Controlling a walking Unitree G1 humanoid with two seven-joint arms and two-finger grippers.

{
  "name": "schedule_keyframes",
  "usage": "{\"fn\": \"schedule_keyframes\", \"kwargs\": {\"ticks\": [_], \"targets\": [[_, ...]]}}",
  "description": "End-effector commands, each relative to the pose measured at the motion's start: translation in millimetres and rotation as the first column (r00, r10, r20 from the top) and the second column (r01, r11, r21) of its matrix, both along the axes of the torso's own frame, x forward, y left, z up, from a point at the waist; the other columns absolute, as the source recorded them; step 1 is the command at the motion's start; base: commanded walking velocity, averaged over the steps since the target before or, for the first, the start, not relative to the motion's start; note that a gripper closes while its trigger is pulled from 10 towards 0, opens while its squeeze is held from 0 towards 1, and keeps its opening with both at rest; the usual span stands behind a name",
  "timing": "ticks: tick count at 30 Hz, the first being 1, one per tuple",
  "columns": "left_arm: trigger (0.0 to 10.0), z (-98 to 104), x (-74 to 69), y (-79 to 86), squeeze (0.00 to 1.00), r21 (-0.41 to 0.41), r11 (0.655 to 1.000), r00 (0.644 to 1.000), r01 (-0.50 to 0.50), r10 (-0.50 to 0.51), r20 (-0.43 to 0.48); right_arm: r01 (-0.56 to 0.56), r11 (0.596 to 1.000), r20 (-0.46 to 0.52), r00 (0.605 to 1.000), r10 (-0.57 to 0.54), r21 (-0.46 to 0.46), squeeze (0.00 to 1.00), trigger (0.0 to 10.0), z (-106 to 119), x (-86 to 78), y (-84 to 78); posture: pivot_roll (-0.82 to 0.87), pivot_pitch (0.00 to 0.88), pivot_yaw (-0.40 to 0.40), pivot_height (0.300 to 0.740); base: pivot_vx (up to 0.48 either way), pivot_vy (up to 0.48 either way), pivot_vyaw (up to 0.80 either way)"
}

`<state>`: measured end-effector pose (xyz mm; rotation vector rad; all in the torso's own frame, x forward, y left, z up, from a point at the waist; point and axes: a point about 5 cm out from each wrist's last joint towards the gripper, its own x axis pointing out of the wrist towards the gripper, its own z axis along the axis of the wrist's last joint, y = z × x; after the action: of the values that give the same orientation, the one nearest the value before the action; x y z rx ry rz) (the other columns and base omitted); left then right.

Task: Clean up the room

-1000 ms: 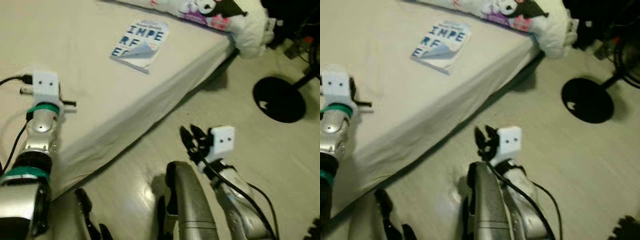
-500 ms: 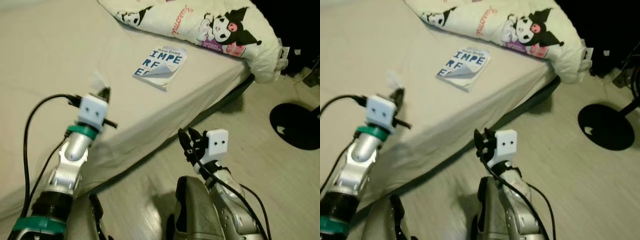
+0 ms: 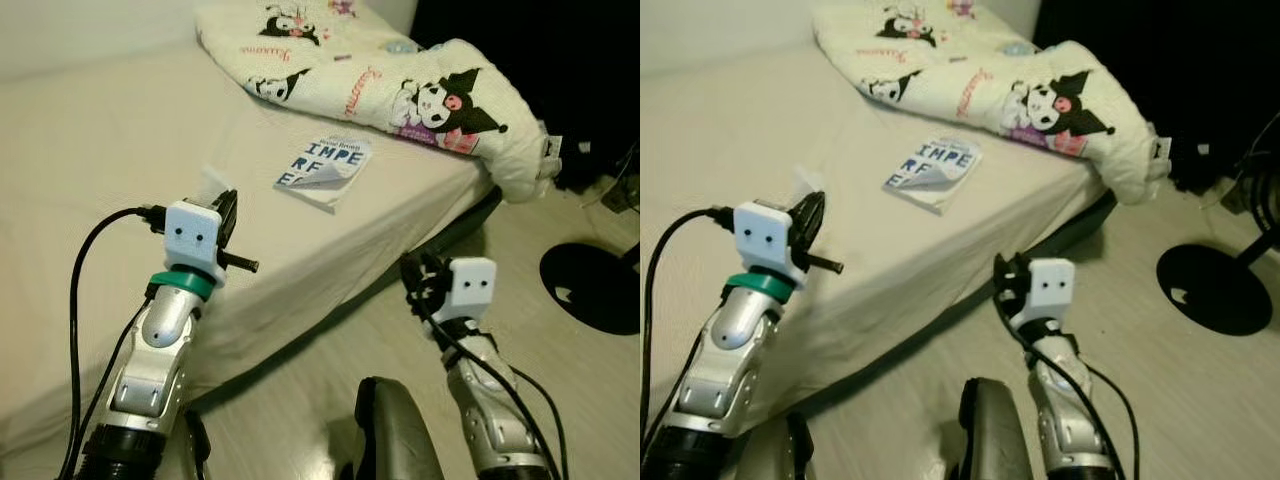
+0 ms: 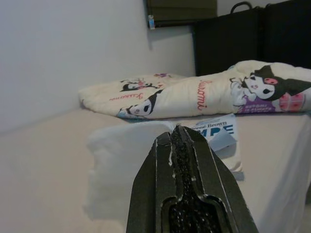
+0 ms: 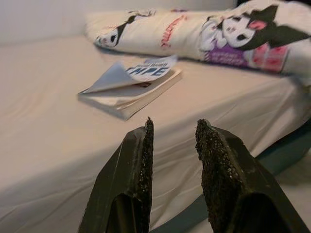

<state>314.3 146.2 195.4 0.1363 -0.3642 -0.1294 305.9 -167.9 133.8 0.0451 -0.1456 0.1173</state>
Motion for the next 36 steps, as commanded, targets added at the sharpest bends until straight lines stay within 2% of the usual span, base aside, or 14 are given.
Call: {"fn": "schedule_keyframes", "kwargs": {"ticks": [1, 6, 13, 36], "targets": [[10.0, -6.6, 0.1, 0.7, 0.00, 0.010, 1.000, 0.999, -0.023, 0.023, -0.038, 0.006, 1.000, -0.015, 1.000, -0.005, 0.007, 0.00, 10.0, -5.1, -0.2, -0.6, -0.06, 0.012, 0.039, 0.530, 0.000, 0.000, 0.00], [10.0, -7.0, -0.3, 1.7, 0.00, 0.032, 0.998, 0.996, -0.049, 0.051, -0.072, -0.004, 1.000, -0.011, 1.000, 0.004, 0.014, 0.00, 10.0, -5.6, 1.5, 2.2, -0.05, 0.017, 0.037, 0.544, 0.000, 0.000, 0.00], [10.0, -5.5, -0.6, 1.2, 0.00, 0.022, 0.998, 0.994, -0.054, 0.056, -0.094, -0.016, 1.000, -0.001, 1.000, 0.016, 0.023, 0.00, 10.0, -7.0, 4.3, 7.3, -0.05, 0.018, 0.040, 0.568, 0.000, 0.000, 0.00], [10.0, -3.5, 9.1, 6.1, 0.00, 0.052, 0.993, 0.987, -0.103, 0.109, -0.116, -0.023, 0.999, 0.006, 1.000, 0.022, 0.031, 0.00, 10.0, -8.8, 8.8, 11.4, -0.04, 0.024, 0.046, 0.654, 0.000, 0.000, 0.00]]}}
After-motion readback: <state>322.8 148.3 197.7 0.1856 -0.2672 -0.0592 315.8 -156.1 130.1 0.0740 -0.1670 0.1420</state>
